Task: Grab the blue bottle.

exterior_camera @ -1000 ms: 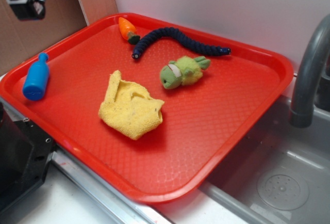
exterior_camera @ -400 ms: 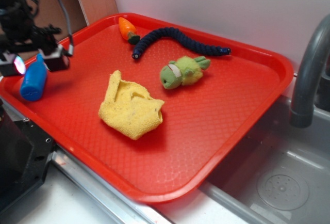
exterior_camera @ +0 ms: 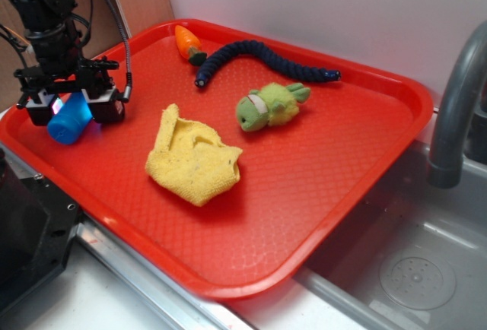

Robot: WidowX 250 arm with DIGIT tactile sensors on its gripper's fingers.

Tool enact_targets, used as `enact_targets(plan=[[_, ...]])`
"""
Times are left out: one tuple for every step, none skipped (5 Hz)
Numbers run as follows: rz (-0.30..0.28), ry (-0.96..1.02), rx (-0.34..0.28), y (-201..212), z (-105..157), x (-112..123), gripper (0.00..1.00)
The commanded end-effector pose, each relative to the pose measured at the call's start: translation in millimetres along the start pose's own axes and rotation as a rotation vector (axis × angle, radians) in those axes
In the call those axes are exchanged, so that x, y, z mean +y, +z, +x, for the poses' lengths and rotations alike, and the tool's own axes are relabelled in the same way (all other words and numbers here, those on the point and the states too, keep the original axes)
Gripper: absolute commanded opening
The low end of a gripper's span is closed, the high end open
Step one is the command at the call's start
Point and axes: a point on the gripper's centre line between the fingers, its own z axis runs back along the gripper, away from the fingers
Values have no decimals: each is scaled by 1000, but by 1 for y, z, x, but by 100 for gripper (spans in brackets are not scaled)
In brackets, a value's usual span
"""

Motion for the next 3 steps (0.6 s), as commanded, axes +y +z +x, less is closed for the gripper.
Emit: enact_targets(plan=[[-134,-377,-232,102,-17,-19,0],[-239,-569,-248,154,-21,-35,0],[-72,-653,-252,203,-28,-60,0]])
